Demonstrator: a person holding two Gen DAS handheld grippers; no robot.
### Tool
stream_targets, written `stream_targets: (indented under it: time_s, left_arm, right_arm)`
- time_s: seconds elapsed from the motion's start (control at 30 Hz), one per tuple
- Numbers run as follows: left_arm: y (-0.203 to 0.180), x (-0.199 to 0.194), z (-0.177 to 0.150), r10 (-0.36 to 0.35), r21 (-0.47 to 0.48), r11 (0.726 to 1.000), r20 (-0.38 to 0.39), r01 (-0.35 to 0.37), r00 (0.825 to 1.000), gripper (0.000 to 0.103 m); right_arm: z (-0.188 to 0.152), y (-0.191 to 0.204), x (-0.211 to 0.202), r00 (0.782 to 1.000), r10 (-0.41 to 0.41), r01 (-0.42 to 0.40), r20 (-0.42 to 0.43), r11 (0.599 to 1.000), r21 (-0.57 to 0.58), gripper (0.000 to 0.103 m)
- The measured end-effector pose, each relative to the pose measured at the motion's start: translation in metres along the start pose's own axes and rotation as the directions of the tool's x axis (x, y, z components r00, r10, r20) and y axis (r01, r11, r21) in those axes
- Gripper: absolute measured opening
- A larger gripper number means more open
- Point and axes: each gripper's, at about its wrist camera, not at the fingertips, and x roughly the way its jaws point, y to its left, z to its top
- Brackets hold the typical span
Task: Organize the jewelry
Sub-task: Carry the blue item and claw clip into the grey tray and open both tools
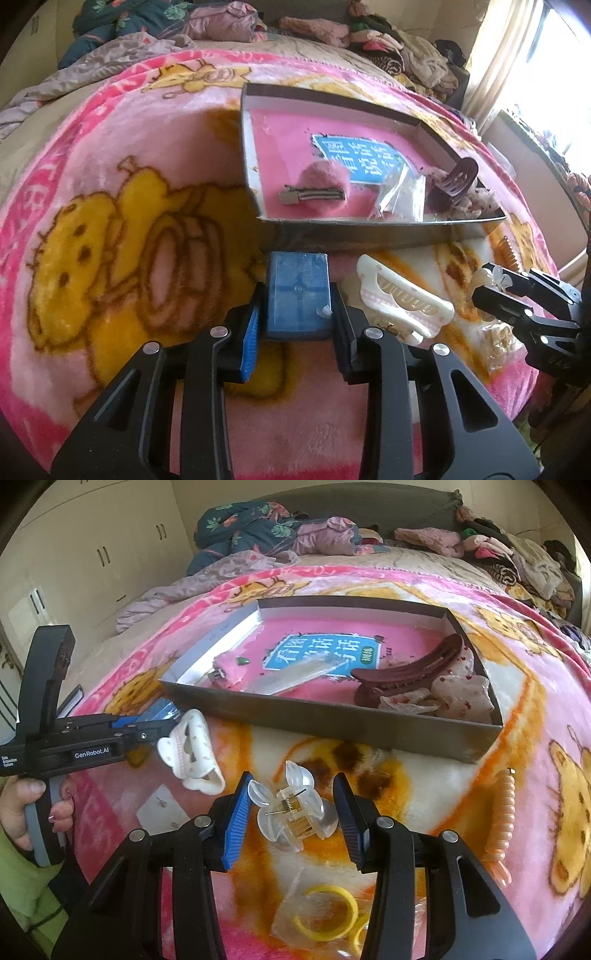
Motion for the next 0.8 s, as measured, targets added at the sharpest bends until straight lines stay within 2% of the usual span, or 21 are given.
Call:
stream_targets:
  time_s: [0.5, 0.8]
  left_arm:
    - [0.023, -0.040, -0.003, 0.008, -0.057, 0.998, 0.064, -0.004, 0.998, 0.025]
    - [0.022, -0.056, 0.006, 0.011, -0.055, 0.998, 0.099, -0.006, 0.995, 0.025]
  right_arm:
    - [0.015, 0.030, -0.007, 0.999, 0.043, -0.042, 0.027, 0.998, -0.041, 0.043]
    - [0.028, 0.036, -0.008, 0.997, 0.062, -0.060, 0.043, 0.997, -0.043, 0.043]
